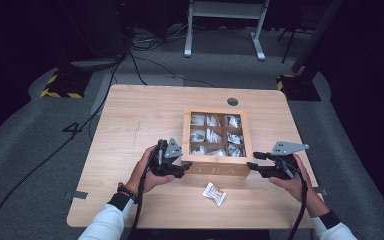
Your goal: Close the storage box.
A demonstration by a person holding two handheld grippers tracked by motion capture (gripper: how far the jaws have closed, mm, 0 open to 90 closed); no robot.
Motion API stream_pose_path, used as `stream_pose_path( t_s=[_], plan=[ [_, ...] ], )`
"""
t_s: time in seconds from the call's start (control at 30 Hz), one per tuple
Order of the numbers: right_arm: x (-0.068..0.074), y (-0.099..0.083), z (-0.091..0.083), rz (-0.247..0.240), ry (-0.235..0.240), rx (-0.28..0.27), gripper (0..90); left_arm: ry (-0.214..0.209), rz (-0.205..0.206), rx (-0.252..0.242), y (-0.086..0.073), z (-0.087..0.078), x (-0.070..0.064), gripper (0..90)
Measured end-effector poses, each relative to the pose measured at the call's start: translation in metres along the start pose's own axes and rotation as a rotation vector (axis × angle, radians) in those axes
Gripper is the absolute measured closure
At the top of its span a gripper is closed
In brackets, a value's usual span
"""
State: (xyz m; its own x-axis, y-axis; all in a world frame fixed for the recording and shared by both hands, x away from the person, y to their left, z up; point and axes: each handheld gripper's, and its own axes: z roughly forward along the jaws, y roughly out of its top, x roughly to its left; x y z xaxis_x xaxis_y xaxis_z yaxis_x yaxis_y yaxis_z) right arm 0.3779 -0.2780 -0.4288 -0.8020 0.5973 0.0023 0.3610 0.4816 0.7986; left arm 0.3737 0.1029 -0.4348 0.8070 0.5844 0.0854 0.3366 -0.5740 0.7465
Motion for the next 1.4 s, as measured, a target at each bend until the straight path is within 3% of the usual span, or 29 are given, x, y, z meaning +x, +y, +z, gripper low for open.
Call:
stream_pose_path(
  t_s=[0.27,0.4,0.77,0.93,1.4],
  plan=[
    [0.001,0.005,-0.007,-0.042,-0.027,0.01,42.4,0.027,-0.006,-0.017,-0.003,-0.014,0.003,31.2],
    [-0.002,0.007,-0.016,-0.044,-0.025,-0.009,39.4,0.044,0.002,-0.005,-0.006,-0.02,0.003,30.1],
    [-0.005,0.0,-0.028,-0.081,-0.078,0.008,34.1,0.063,0.025,0.021,-0.019,-0.035,0.006,22.8],
    [-0.009,-0.006,-0.032,-0.073,-0.113,0.017,32.6,0.082,0.045,0.035,-0.029,-0.041,0.005,20.2],
    [-0.017,-0.028,-0.044,-0.053,-0.186,0.052,28.4,0.159,0.012,0.06,-0.057,-0.057,0.009,19.5]
  ],
)
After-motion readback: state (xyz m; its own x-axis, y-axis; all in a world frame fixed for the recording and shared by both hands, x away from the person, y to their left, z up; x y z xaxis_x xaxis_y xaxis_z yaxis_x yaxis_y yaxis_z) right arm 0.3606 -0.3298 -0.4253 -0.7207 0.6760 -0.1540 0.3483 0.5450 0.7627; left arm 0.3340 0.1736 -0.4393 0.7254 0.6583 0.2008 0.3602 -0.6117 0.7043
